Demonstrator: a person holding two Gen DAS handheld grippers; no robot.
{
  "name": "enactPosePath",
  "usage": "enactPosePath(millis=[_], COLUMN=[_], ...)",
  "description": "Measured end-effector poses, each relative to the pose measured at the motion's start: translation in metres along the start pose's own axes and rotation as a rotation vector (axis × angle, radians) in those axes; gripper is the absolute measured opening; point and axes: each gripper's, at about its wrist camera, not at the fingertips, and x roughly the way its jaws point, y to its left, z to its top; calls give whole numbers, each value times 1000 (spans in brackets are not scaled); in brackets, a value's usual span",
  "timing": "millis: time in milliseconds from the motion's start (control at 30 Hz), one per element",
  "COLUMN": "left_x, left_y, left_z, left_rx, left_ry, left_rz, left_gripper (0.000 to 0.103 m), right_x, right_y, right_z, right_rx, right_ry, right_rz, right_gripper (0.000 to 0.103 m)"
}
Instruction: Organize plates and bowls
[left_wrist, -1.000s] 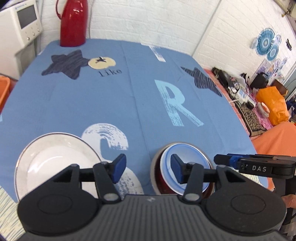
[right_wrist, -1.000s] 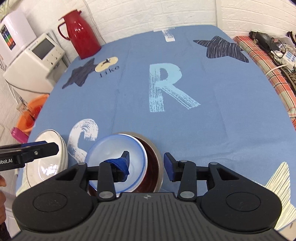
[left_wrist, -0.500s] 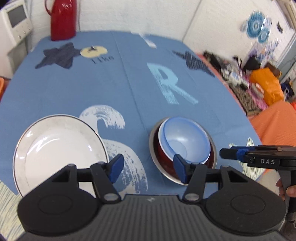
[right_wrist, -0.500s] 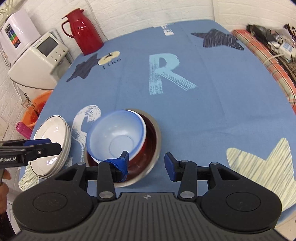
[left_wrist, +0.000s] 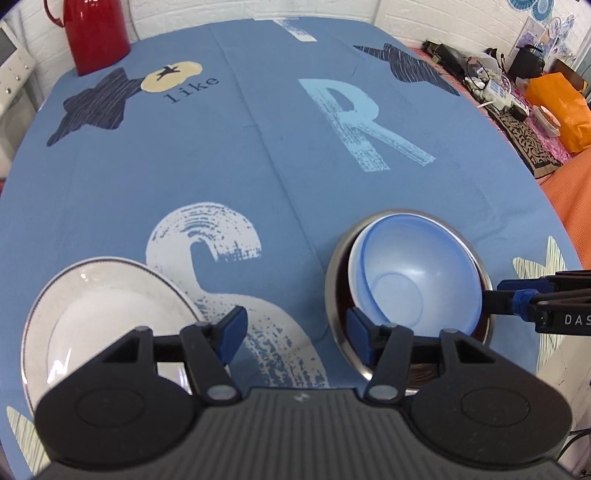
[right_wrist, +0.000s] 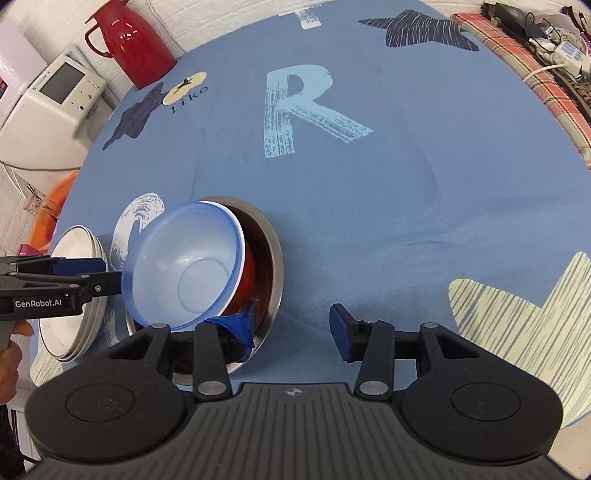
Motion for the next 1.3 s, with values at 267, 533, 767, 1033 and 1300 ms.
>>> enactPosePath(millis=[267,533,767,1033,1300], left_x=[18,27,26,26,26], left_y=[3,14,15,15,16], left_z=[-1,-3,-4,-7,-9], left_rx=[-19,-77,-90,-110,-136], left_ry=[19,21,4,-2,-2], left_rz=[-32,-97,-97,-125,-136], left_gripper=[57,57,57,46,41], right_x=[20,29,27,28,29], right_y=[-2,-3,-1,0,3], right_z=[11,14,7,8,10], right_rx=[6,-7,7,-2,-9], right_ry=[33,8,-38,-26,-7], right_rz=[-9,-27,-43,-51,-60], right_gripper=[30,31,31,31,32])
